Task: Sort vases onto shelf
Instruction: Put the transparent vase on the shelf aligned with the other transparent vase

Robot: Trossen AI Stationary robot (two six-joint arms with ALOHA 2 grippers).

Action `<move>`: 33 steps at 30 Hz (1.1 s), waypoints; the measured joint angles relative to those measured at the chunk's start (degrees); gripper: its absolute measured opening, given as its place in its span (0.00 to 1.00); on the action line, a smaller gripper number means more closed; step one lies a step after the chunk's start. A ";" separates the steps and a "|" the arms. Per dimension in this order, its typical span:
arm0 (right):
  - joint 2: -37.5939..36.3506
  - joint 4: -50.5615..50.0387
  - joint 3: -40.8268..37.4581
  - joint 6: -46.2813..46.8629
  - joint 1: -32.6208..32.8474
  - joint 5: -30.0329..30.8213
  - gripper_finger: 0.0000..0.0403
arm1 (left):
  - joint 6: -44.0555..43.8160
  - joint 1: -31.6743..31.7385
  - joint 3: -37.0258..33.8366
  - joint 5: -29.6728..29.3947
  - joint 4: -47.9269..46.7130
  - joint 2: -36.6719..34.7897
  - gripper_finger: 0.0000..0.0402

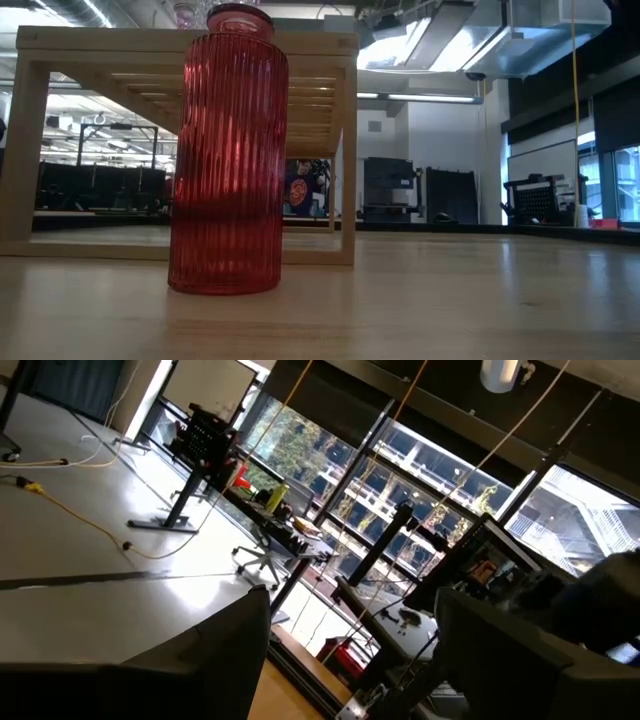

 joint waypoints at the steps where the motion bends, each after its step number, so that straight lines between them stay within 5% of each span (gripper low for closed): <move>1: -1.82 -2.59 -1.72 0.32 0.07 0.37 0.55 | 0.01 0.00 -0.01 0.01 -0.02 -0.02 0.68; 10: -7.98 -36.55 -4.92 9.66 9.39 11.12 0.52 | 0.01 0.00 0.00 -0.01 0.00 0.00 0.68; 17: -15.21 -36.26 -10.89 21.57 18.55 20.84 0.52 | -0.01 -0.02 -0.02 0.02 -0.03 0.00 0.68; 22: -24.85 -35.67 -22.70 33.63 24.89 28.90 0.52 | 0.01 0.00 -0.01 0.00 -0.04 -0.02 0.68; 27: -37.27 -31.92 -40.90 46.29 29.79 28.34 0.52 | 0.01 -0.01 -0.01 0.00 -0.16 0.00 0.68; 33: -50.34 -11.99 -66.40 54.06 32.89 19.97 0.52 | -0.01 0.01 0.00 0.00 -0.17 0.00 0.68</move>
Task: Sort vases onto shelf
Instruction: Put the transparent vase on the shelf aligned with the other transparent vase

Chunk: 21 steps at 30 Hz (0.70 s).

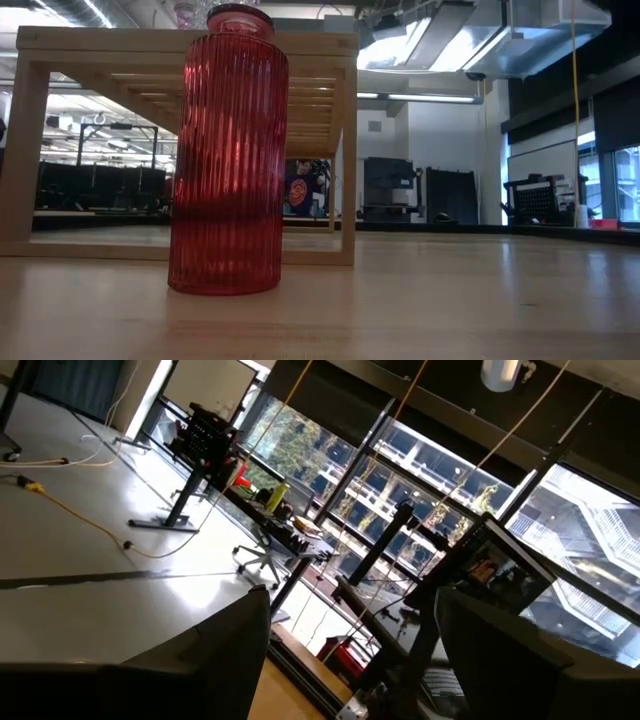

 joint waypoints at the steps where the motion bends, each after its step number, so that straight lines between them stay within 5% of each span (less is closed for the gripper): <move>1: -1.48 3.23 -3.86 0.61 0.32 -1.56 0.52 | 0.00 -0.02 -0.02 0.00 0.00 -0.02 0.68; 11: -4.26 30.00 -26.61 3.47 2.79 -14.15 0.52 | 0.02 -0.01 -0.02 0.00 -0.02 0.00 0.68; 21: -4.07 38.53 -33.17 6.64 2.76 -11.18 0.52 | 0.02 -0.02 0.00 0.00 -0.02 -0.01 0.68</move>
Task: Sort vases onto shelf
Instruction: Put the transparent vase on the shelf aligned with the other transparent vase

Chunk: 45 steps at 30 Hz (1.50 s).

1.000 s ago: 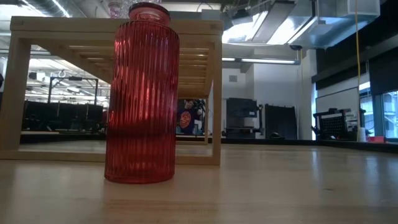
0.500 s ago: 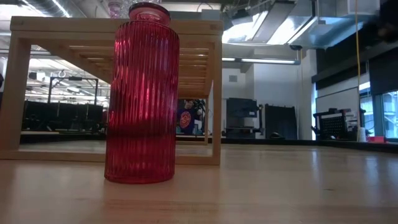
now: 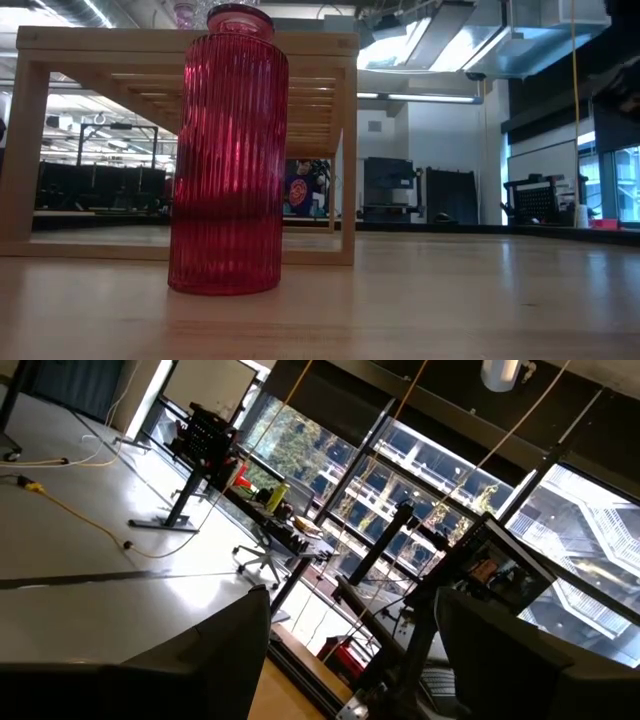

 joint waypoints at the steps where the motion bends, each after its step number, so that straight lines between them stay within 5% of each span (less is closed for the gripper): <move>1: 0.00 0.34 -0.52 0.00 0.00 0.24 0.52 | -0.02 0.00 0.00 0.00 0.00 -0.02 0.68; 19: 1.88 5.87 -6.46 -5.05 6.81 3.15 0.52 | 0.01 0.02 -0.01 0.00 0.00 0.01 0.68; 36: 4.50 4.48 -7.15 -5.05 7.41 21.85 0.52 | 0.01 0.01 -0.01 0.00 -0.04 0.01 0.68; 45: 5.64 4.75 -7.17 -3.56 7.35 26.10 0.26 | 0.01 0.00 0.00 0.00 -0.04 -0.02 0.68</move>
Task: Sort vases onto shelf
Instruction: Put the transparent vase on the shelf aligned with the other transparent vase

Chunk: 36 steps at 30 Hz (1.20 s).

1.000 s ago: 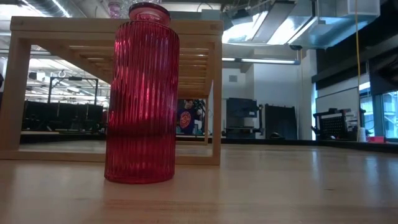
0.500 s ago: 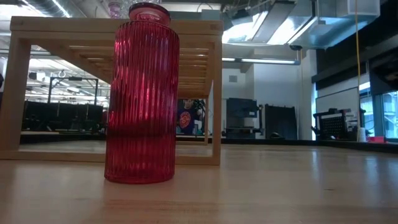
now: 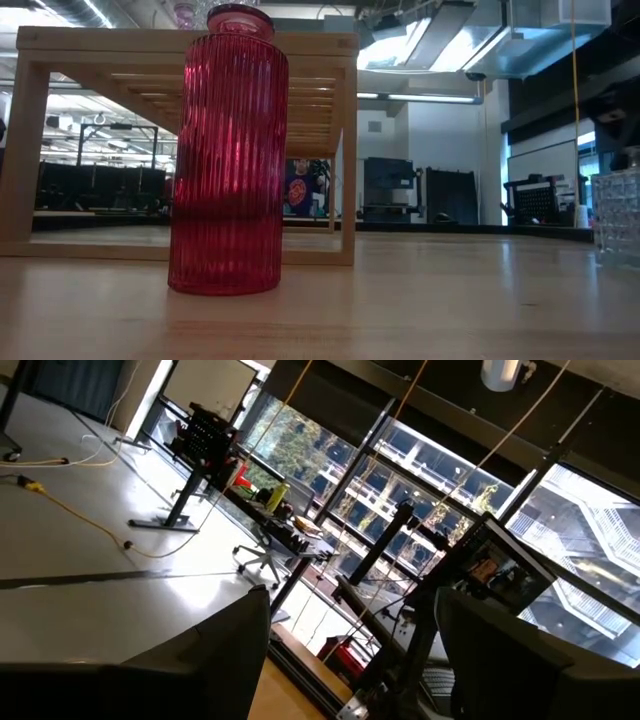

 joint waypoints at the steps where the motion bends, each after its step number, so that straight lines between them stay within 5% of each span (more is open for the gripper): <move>1: 0.19 0.29 0.00 0.04 -0.02 0.13 0.22 | 0.00 0.00 0.00 0.00 0.00 0.00 0.68; 4: 0.37 1.47 -0.02 -0.09 -0.03 0.86 0.14 | -0.01 0.02 -0.01 0.00 0.00 0.02 0.68; 9: 0.35 4.33 -0.14 1.08 -0.89 3.33 0.14 | -0.02 0.02 -0.01 0.00 0.00 0.02 0.68; 17: 0.40 6.40 2.33 -3.49 -9.00 -2.50 0.15 | -0.02 0.00 -0.02 0.00 -0.02 0.02 0.68; 26: 0.33 3.79 13.67 -21.83 -18.93 -2.44 0.14 | -0.01 0.01 -0.01 0.00 -0.01 0.02 0.68; 36: 1.36 -0.16 35.46 -41.25 -29.58 -4.21 0.14 | 0.00 0.00 -0.02 0.00 -0.02 0.02 0.68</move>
